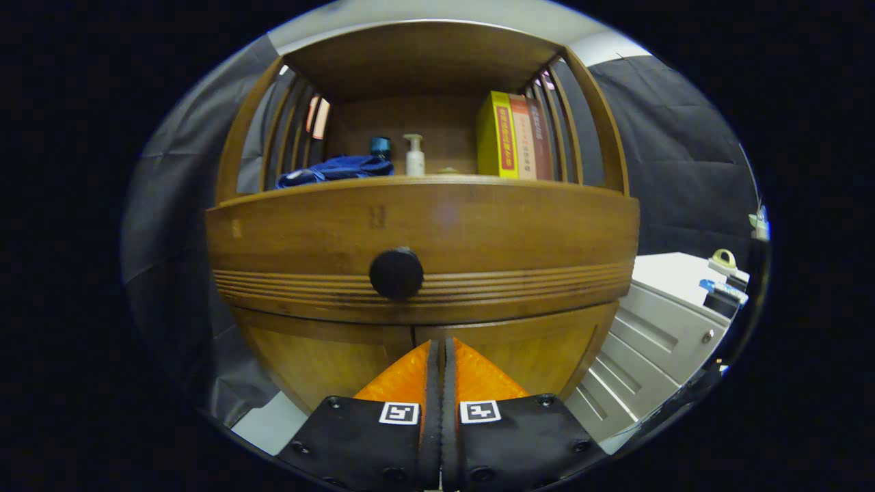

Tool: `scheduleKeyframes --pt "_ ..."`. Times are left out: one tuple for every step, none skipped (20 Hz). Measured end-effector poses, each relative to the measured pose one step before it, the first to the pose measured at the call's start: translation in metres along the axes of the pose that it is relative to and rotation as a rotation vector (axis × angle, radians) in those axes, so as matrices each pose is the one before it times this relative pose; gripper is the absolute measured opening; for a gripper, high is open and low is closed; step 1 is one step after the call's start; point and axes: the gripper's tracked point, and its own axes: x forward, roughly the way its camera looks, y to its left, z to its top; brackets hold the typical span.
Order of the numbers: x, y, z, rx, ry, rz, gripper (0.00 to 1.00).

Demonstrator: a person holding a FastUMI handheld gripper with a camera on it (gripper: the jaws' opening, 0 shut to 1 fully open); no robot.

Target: Pull open the drawer, take out the items inside it, and place them on the countertop above the cabinet.

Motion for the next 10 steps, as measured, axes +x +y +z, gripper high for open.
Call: scheduleKeyframes --pt "0.00103 0.00400 0.01019 -0.01376 -0.01372 0.00659 0.09" --pt "0.00149 0.00523 0.00766 0.00013 -0.00573 0.01547 0.09" --pt "0.00338 0.00625 0.00456 0.00674 -0.00765 0.01904 0.19" --pt "0.00404 0.00596 0.00150 0.00837 0.00219 0.01805 0.28" --pt "0.00645 0.00380 -0.00066 -0.00275 0.00238 0.00573 0.38" --pt "0.00610 -0.00004 0.00066 -0.01127 0.00059 -0.00513 0.47" --pt "0.00432 0.00170 0.00058 -0.00299 0.00213 0.00346 0.57" --pt "0.00643 -0.00228 0.00144 -0.00610 -0.00169 -0.01627 0.57" --pt "0.00529 -0.00033 0.00105 -0.00193 0.00409 -0.00880 0.59" --pt "0.00488 -0.00147 0.00079 0.00010 0.00058 -0.00654 0.60"
